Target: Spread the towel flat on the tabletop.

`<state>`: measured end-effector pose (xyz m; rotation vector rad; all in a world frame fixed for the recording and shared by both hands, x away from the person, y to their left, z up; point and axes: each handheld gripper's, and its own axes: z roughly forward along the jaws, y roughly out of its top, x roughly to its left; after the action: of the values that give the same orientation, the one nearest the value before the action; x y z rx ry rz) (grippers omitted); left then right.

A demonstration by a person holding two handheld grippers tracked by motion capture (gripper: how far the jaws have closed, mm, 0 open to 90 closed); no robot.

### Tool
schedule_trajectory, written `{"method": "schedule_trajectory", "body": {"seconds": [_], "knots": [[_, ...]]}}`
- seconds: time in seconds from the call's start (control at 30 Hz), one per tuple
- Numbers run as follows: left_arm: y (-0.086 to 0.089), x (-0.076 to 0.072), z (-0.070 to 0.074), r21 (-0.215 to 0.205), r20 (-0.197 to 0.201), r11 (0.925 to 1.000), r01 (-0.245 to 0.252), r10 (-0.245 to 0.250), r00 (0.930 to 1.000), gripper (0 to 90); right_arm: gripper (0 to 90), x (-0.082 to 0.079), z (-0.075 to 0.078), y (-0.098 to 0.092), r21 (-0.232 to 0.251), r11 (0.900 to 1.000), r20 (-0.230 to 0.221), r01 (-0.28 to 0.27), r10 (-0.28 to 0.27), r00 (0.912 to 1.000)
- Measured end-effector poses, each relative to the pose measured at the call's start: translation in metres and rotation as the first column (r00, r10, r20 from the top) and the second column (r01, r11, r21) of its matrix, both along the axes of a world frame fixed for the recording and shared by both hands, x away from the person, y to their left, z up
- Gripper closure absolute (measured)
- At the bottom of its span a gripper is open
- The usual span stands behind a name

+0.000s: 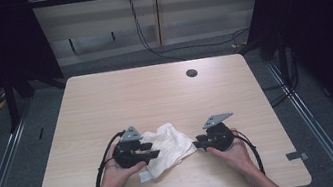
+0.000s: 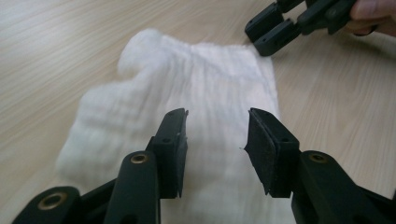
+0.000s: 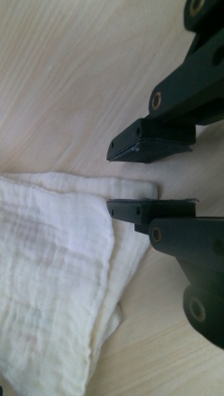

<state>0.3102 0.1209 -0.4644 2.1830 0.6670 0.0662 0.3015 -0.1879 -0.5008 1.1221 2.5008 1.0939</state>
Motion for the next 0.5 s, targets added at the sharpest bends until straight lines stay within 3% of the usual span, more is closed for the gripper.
{"method": "schedule_trajectory", "body": {"seconds": [0.1, 0.13, 0.17, 0.2, 0.23, 0.33, 0.37, 0.4, 0.5], "knots": [[-0.032, 0.011, 0.0, -0.006, -0.026, 0.9992, 0.039, -0.04, 0.9989, 57.3, 73.8, 0.0, 0.0, -0.003, -0.001, 1.0, 0.001, 0.004, -0.004, 1.0], [-0.032, 0.011, 0.0, -0.006, -0.026, 0.9992, 0.039, -0.04, 0.9989, 57.3, 73.8, 0.0, 0.0, -0.003, -0.001, 1.0, 0.001, 0.004, -0.004, 1.0], [-0.048, 0.013, -0.001, -0.009, -0.033, 0.9982, 0.059, -0.06, 0.9977, 57.3, 79.4, -0.001, -0.001, -0.003, 0.01, 1.0, 0.001, -0.01, 0.01, 0.9999], [-0.048, 0.013, -0.001, -0.009, -0.033, 0.9982, 0.059, -0.06, 0.9977, 57.3, 82.9, -0.002, 0.0, -0.002, 0.002, 1.0, 0.003, -0.012, 0.012, 0.9999], [-0.062, 0.015, -0.001, -0.003, -0.034, 0.9973, 0.074, -0.074, 0.9967, 57.4, 85.0, -0.003, 0.0, -0.001, 0.0, 1.0, 0.004, -0.017, 0.017, 0.9998], [-0.073, 0.017, -0.001, -0.01, -0.049, 0.9961, 0.088, -0.088, 0.9949, 57.4, 87.6, -0.003, 0.0, -0.001, 0.009, 1.0, -0.006, -0.01, 0.01, 0.9999], [-0.081, 0.02, -0.003, -0.014, -0.054, 0.9959, 0.09, -0.09, 0.9944, 58.5, 88.8, -0.002, -0.001, -0.004, 0.046, 0.999, -0.023, -0.004, 0.005, 0.9997], [-0.081, 0.02, -0.003, -0.014, -0.054, 0.9959, 0.09, -0.09, 0.9944, 58.9, 88.8, -0.002, -0.001, -0.004, 0.046, 0.999, -0.023, -0.004, 0.005, 0.9997], [-0.091, 0.025, -0.011, 0.007, -0.078, 0.9955, 0.094, -0.093, 0.9926, 59.2, 89.1, -0.001, -0.001, -0.008, 0.058, 0.998, -0.033, 0.007, -0.005, 0.9994]]}}
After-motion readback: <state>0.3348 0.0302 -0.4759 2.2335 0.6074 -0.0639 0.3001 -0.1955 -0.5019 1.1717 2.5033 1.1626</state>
